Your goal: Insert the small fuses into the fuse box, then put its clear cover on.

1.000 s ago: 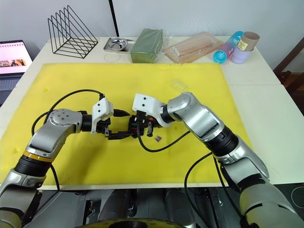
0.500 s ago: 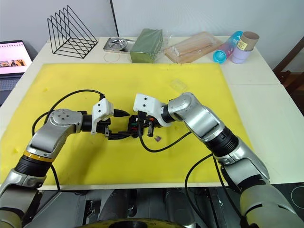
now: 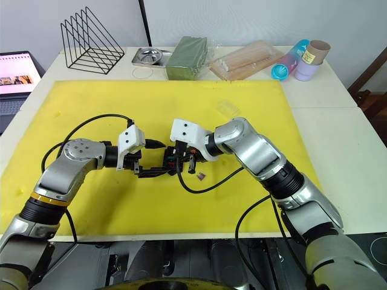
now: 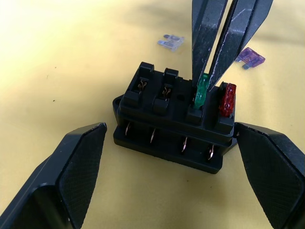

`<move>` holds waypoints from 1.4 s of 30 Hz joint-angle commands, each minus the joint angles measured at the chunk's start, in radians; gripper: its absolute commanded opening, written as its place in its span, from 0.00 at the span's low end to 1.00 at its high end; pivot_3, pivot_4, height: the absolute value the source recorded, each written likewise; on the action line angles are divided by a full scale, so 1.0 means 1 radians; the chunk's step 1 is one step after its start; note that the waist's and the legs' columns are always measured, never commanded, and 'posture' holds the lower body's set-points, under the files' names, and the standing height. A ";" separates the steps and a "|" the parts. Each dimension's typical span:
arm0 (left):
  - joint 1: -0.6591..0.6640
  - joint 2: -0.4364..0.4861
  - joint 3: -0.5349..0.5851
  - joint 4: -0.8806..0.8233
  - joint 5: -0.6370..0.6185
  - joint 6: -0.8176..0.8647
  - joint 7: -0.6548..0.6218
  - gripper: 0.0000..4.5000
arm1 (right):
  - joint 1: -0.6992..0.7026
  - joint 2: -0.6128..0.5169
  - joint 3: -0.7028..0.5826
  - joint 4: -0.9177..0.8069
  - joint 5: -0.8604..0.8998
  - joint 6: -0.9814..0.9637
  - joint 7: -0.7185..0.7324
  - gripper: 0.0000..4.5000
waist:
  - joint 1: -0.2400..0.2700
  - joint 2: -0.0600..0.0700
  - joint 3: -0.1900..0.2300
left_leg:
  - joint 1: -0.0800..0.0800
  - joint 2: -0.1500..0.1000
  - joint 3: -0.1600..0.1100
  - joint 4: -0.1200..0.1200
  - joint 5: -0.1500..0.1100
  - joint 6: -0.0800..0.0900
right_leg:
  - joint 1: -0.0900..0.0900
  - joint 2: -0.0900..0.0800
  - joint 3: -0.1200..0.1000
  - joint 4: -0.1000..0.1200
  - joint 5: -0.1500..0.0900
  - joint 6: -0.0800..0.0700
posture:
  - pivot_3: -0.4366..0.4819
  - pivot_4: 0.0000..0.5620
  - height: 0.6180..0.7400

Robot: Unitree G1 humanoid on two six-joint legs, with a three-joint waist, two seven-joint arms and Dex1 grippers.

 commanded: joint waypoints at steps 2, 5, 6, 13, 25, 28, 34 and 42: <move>-0.015 0.000 0.025 -0.011 -0.004 -0.010 0.006 1.00 | -0.014 -0.010 -0.002 0.004 -0.017 0.004 -0.004 0.11 | 0.000 0.000 0.000 | 0.000 0.000 0.000 0.000 0.000 0.000 | 0.000 0.000 0.000 0.000 0.000 0.000 | 0.48 0.27 1.00; -0.014 0.000 0.025 -0.011 -0.003 -0.010 0.007 1.00 | -0.015 -0.008 -0.006 0.003 -0.010 0.016 -0.001 0.11 | 0.000 0.000 0.000 | 0.000 0.000 0.000 0.000 0.000 0.000 | 0.000 0.000 0.000 0.000 0.000 0.000 | 0.48 0.27 1.00; -0.014 0.000 0.025 -0.011 -0.004 -0.009 0.007 1.00 | -0.016 -0.009 -0.005 0.002 -0.010 0.014 0.000 0.11 | 0.001 0.000 0.000 | 0.000 0.000 0.000 0.000 0.000 0.000 | 0.000 0.000 0.000 0.000 0.000 0.000 | 0.48 0.27 1.00; -0.011 -0.001 0.026 -0.016 -0.006 -0.006 0.009 1.00 | -0.022 -0.018 -0.009 -0.008 -0.010 0.010 0.007 0.11 | 0.001 0.000 0.000 | 0.000 0.000 0.000 0.000 0.000 0.000 | 0.000 0.000 0.000 0.000 0.000 0.000 | 0.48 0.27 1.00; -0.013 -0.005 0.024 -0.012 -0.006 -0.010 0.011 1.00 | -0.054 -0.036 -0.039 -0.033 0.010 0.027 0.027 0.14 | 0.001 0.000 0.000 | -0.001 0.000 0.000 0.000 0.000 0.000 | -0.001 0.000 0.000 0.000 0.000 0.000 | 0.48 0.27 1.00; -0.013 -0.006 0.024 -0.012 -0.006 -0.010 0.012 1.00 | -0.055 -0.037 -0.037 -0.035 0.010 0.030 0.028 0.18 | 0.001 0.000 0.000 | -0.001 0.000 0.000 0.000 0.000 0.000 | -0.001 0.000 0.000 0.000 0.000 0.000 | 0.48 0.27 1.00; -0.013 -0.006 0.024 -0.012 -0.006 -0.010 0.013 1.00 | -0.057 -0.038 -0.038 -0.036 0.007 0.029 0.025 0.18 | 0.001 0.000 0.000 | -0.001 0.000 0.000 0.000 0.000 0.000 | -0.001 0.000 0.000 0.000 0.000 0.000 | 0.48 0.27 1.00; -0.012 -0.004 0.024 -0.010 -0.004 -0.011 0.013 1.00 | -0.081 -0.046 -0.069 -0.045 0.020 0.036 0.035 0.18 | 0.001 0.000 0.000 | -0.001 0.000 0.000 0.000 0.000 0.000 | -0.001 0.000 0.000 0.000 0.000 0.000 | 0.48 0.27 1.00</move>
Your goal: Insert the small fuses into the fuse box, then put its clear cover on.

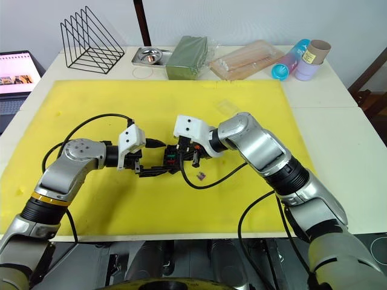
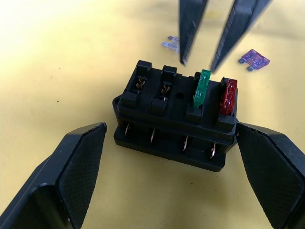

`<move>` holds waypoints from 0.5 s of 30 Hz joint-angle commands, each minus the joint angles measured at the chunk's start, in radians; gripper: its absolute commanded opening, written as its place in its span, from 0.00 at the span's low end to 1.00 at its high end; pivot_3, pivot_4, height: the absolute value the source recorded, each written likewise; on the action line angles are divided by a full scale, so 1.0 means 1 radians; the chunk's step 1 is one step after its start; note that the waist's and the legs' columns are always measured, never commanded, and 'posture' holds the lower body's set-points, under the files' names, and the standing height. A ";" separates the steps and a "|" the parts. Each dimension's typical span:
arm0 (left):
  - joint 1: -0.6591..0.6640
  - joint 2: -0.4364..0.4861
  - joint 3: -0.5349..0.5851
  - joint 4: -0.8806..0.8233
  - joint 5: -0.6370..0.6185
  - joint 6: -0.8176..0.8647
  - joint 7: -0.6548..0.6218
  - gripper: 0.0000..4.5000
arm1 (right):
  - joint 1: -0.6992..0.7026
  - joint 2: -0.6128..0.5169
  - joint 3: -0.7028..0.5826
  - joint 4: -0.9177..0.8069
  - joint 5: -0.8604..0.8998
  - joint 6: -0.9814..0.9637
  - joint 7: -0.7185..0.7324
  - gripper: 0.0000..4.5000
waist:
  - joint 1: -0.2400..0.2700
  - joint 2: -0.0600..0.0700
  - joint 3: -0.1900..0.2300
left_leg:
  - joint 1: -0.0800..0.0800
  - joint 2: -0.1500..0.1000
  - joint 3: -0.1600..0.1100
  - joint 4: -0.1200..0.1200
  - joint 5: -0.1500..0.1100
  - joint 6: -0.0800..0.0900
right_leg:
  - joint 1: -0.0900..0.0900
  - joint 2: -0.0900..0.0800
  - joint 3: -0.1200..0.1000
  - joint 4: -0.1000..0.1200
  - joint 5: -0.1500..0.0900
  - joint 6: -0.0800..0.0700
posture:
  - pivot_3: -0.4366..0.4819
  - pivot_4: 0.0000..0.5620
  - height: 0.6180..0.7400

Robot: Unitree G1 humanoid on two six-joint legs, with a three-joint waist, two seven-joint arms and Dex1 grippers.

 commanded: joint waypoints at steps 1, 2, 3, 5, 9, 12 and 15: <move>-0.011 0.003 0.023 -0.008 -0.003 -0.013 0.000 1.00 | -0.042 -0.012 -0.053 -0.048 0.027 0.011 0.011 0.18 | 0.000 0.000 0.000 | 0.000 0.000 0.000 0.000 0.000 0.000 | 0.000 0.000 0.000 0.000 0.000 0.000 | 0.48 0.27 1.00; -0.011 0.003 0.024 -0.008 -0.003 -0.015 0.000 1.00 | -0.050 -0.006 -0.065 -0.055 0.038 0.020 0.011 0.18 | 0.000 0.000 0.000 | 0.000 0.000 0.000 0.000 0.000 0.000 | 0.000 0.000 0.000 0.000 0.000 0.000 | 0.48 0.27 1.00; -0.011 0.004 0.025 -0.007 -0.003 -0.015 0.000 1.00 | -0.055 -0.002 -0.072 -0.059 0.046 0.026 0.010 0.18 | 0.000 0.000 0.000 | 0.000 0.000 0.000 0.000 0.000 0.000 | 0.000 0.000 0.000 0.000 0.000 0.000 | 0.48 0.27 1.00; -0.013 0.003 0.026 -0.004 -0.003 -0.016 0.000 1.00 | -0.060 0.020 -0.079 -0.054 0.057 0.028 -0.001 0.14 | -0.001 0.000 0.000 | 0.000 0.000 0.000 0.000 0.000 0.000 | 0.000 0.000 0.000 0.000 0.000 0.000 | 0.48 0.27 1.00; -0.012 0.003 0.026 -0.004 -0.003 -0.017 0.002 1.00 | -0.039 0.049 -0.062 -0.048 0.054 0.012 -0.019 0.01 | -0.001 0.000 0.000 | 0.000 0.000 0.000 0.000 0.000 0.000 | 0.000 0.000 0.000 0.000 0.000 0.000 | 0.48 0.27 1.00; -0.012 0.003 0.028 -0.005 -0.003 -0.016 0.004 1.00 | -0.022 0.067 -0.051 -0.036 0.050 -0.010 -0.026 0.01 | 0.000 0.000 0.000 | 0.000 0.000 0.000 0.000 0.000 0.000 | 0.000 0.000 0.000 0.000 0.000 0.000 | 0.48 0.27 1.00; -0.006 0.006 0.032 -0.012 -0.005 -0.014 0.006 1.00 | 0.000 0.079 -0.047 -0.025 0.046 -0.031 -0.030 0.01 | 0.000 0.000 0.000 | 0.000 0.000 0.000 0.000 0.000 0.000 | 0.000 0.000 0.000 0.000 0.000 0.000 | 0.48 0.27 1.00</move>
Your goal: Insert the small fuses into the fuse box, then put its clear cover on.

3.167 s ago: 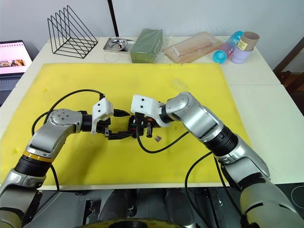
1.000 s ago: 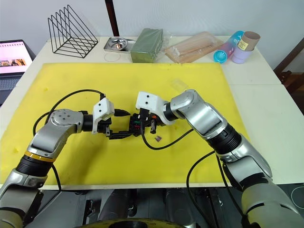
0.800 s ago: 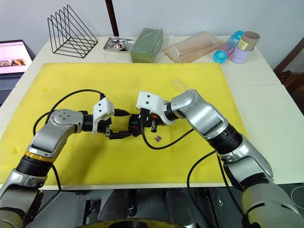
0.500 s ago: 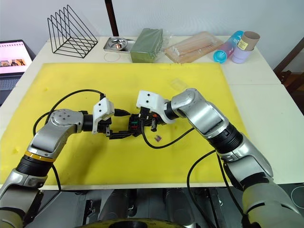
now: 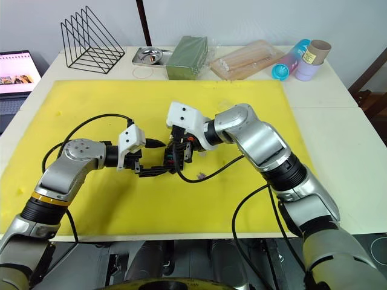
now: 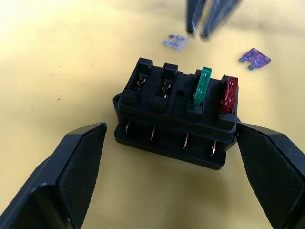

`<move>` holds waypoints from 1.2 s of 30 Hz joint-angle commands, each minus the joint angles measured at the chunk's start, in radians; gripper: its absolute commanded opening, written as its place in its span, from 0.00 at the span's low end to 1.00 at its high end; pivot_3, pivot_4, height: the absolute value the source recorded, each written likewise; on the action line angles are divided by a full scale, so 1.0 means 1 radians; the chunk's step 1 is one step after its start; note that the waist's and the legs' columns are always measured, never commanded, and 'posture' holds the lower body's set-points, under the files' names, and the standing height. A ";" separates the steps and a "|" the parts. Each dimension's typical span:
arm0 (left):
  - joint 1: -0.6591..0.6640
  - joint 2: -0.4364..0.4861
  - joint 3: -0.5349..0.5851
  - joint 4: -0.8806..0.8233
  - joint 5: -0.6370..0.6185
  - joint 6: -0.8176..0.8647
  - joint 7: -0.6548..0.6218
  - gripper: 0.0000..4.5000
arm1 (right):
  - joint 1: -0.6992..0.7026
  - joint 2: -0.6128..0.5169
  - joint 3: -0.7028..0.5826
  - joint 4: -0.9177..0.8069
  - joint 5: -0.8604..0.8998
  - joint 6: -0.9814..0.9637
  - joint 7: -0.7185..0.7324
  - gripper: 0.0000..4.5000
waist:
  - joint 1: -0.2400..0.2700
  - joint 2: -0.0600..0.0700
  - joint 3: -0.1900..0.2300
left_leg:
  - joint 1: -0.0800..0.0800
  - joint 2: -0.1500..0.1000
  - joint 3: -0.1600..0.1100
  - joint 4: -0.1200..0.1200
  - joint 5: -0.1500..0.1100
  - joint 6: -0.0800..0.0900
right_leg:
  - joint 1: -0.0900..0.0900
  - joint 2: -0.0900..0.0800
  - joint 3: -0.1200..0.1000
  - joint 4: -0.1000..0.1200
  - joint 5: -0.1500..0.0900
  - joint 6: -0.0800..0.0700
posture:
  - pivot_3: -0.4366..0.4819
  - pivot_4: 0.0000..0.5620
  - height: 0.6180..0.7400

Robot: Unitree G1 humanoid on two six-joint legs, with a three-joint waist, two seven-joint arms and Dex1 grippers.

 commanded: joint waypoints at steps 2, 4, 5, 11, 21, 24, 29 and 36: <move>-0.003 0.008 0.033 -0.019 -0.006 -0.012 0.006 1.00 | 0.017 0.015 -0.006 -0.003 0.007 -0.030 -0.008 0.01 | 0.000 0.000 0.000 | 0.000 0.000 0.000 0.000 0.000 0.000 | 0.000 0.000 0.000 0.000 0.000 0.000 | 0.48 0.27 1.00; -0.001 0.010 0.034 -0.021 -0.006 -0.012 0.005 1.00 | 0.026 0.017 -0.004 -0.002 0.007 -0.034 -0.007 0.01 | 0.000 0.000 0.000 | 0.000 0.000 0.000 0.000 0.000 0.000 | 0.000 0.000 0.000 0.000 0.000 0.000 | 0.48 0.27 1.00; -0.001 0.010 0.035 -0.021 -0.006 -0.013 0.004 1.00 | 0.029 0.018 -0.003 0.000 0.006 -0.038 -0.008 0.01 | -0.001 0.000 0.000 | 0.000 0.000 0.000 0.000 0.000 0.000 | 0.000 0.000 0.000 0.000 0.000 0.000 | 0.48 0.27 1.00; -0.002 0.010 0.034 -0.018 -0.005 -0.016 0.000 1.00 | 0.040 0.021 0.008 0.032 -0.010 -0.059 -0.013 0.01 | -0.001 0.000 0.000 | 0.000 0.000 0.000 0.000 0.000 0.000 | 0.000 0.000 0.000 0.000 0.000 0.000 | 0.48 0.27 1.00; 0.004 0.017 0.032 -0.030 -0.009 -0.017 -0.014 1.00 | 0.062 0.014 0.024 0.068 -0.031 -0.088 -0.010 0.01 | -0.001 0.000 0.000 | 0.000 0.000 0.000 0.000 0.000 0.000 | 0.000 0.000 0.000 0.000 0.000 0.000 | 0.48 0.27 1.00; 0.005 0.021 0.032 -0.030 -0.009 -0.020 -0.020 1.00 | 0.067 0.010 0.030 0.070 -0.035 -0.092 -0.008 0.01 | -0.001 0.000 0.000 | 0.000 0.000 0.000 0.000 0.000 0.000 | 0.000 0.000 0.000 0.000 0.000 0.000 | 0.48 0.27 1.00; -0.002 0.033 0.037 -0.014 -0.008 -0.028 -0.041 1.00 | 0.098 -0.003 0.067 0.099 -0.067 -0.124 -0.004 0.01 | -0.001 0.000 0.000 | 0.000 0.000 0.000 0.000 0.000 0.000 | 0.000 0.000 0.000 0.000 0.000 0.000 | 0.48 0.27 1.00; 0.000 0.041 0.041 -0.019 -0.008 -0.028 -0.047 1.00 | 0.139 -0.023 0.100 0.154 -0.114 -0.181 0.001 0.01 | 0.000 0.000 0.000 | 0.001 0.000 0.000 0.000 0.000 0.000 | 0.001 0.000 0.000 0.000 0.000 0.000 | 0.48 0.27 1.00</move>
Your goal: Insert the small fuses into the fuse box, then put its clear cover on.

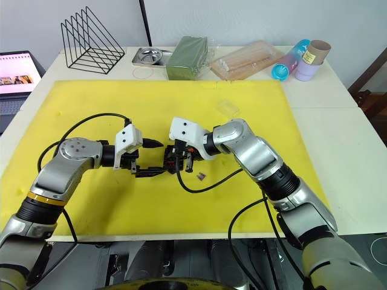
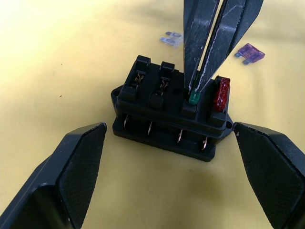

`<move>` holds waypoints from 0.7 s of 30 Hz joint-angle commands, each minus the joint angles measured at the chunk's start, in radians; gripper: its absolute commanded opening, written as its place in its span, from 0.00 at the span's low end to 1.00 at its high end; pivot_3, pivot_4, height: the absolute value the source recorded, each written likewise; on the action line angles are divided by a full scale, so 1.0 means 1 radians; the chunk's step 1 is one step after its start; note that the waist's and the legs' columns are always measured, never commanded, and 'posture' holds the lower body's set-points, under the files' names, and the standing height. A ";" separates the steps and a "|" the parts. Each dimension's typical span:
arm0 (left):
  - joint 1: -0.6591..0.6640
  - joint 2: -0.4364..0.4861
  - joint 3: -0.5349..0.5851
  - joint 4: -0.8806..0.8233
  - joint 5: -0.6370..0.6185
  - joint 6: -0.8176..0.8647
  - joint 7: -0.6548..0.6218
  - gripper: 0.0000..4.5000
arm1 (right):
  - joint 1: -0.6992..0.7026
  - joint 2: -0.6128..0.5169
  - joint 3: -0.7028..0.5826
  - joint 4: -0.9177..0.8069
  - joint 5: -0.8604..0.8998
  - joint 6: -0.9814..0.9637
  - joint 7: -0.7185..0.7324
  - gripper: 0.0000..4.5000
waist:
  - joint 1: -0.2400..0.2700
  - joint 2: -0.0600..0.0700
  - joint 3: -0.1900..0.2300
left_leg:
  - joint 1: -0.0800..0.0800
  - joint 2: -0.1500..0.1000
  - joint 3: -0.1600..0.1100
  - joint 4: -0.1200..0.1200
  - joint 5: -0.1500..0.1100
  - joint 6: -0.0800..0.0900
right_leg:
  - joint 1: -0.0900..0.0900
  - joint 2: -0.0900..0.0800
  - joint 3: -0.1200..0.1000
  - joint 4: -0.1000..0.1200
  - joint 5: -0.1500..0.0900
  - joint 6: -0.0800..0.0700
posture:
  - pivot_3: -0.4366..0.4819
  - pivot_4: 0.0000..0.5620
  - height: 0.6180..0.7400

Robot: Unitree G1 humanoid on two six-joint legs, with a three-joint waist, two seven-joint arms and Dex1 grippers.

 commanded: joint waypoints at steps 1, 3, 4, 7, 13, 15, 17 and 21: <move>-0.001 0.014 0.031 -0.017 -0.008 -0.020 -0.006 1.00 | 0.045 -0.025 0.057 0.075 -0.059 -0.005 0.004 0.01 | 0.001 0.000 0.000 | 0.000 0.000 0.000 0.000 0.000 0.000 | 0.000 0.000 0.000 0.000 0.000 0.000 | 0.48 0.27 1.00; 0.000 0.019 0.033 -0.020 -0.010 -0.019 -0.011 1.00 | 0.054 -0.032 0.062 0.096 -0.074 -0.028 0.006 0.01 | 0.001 0.000 0.000 | 0.001 0.000 0.000 0.000 0.000 0.000 | 0.001 0.000 0.000 0.000 0.000 0.000 | 0.48 0.27 1.00; 0.001 0.021 0.034 -0.021 -0.012 -0.018 -0.013 1.00 | 0.057 -0.034 0.063 0.105 -0.080 -0.037 0.007 0.01 | 0.001 0.000 0.000 | 0.001 0.000 0.000 0.000 0.000 0.000 | 0.001 0.000 0.000 0.000 0.000 0.000 | 0.48 0.27 1.00; -0.001 0.025 0.033 -0.019 -0.011 -0.020 -0.017 1.00 | 0.066 -0.041 0.068 0.132 -0.101 -0.069 0.007 0.01 | 0.003 0.000 -0.001 | 0.003 0.000 0.000 0.000 0.000 0.000 | 0.004 0.000 0.000 -0.001 0.000 0.000 | 0.48 0.27 1.00; -0.006 0.026 0.034 -0.013 -0.009 -0.025 -0.023 1.00 | 0.079 -0.049 0.074 0.155 -0.130 -0.111 0.013 0.01 | 0.007 0.001 -0.002 | 0.020 0.000 -0.001 -0.006 0.000 0.000 | 0.023 0.000 -0.002 -0.012 0.000 -0.001 | 0.48 0.27 1.00; -0.008 0.029 0.037 -0.012 -0.012 -0.027 -0.029 1.00 | 0.071 -0.040 0.042 0.135 -0.102 -0.103 0.024 0.01 | 0.007 0.001 -0.002 | 0.020 0.001 -0.002 -0.006 0.000 0.000 | 0.024 0.000 -0.002 -0.013 0.000 0.000 | 0.48 0.27 1.00; -0.010 0.033 0.039 -0.011 -0.015 -0.027 -0.034 1.00 | 0.065 -0.026 0.006 0.118 -0.071 -0.105 0.031 0.01 | 0.008 0.001 -0.002 | 0.020 0.001 -0.002 -0.006 0.000 0.000 | 0.024 0.000 -0.002 -0.013 0.000 0.000 | 0.48 0.27 1.00; -0.016 0.036 0.055 -0.009 -0.039 -0.028 -0.060 1.00 | 0.041 0.011 -0.077 0.092 -0.008 -0.101 0.027 0.01 | 0.007 0.001 -0.002 | 0.019 0.001 -0.002 -0.006 0.000 0.000 | 0.023 0.000 -0.002 -0.014 0.000 0.000 | 0.48 0.27 1.00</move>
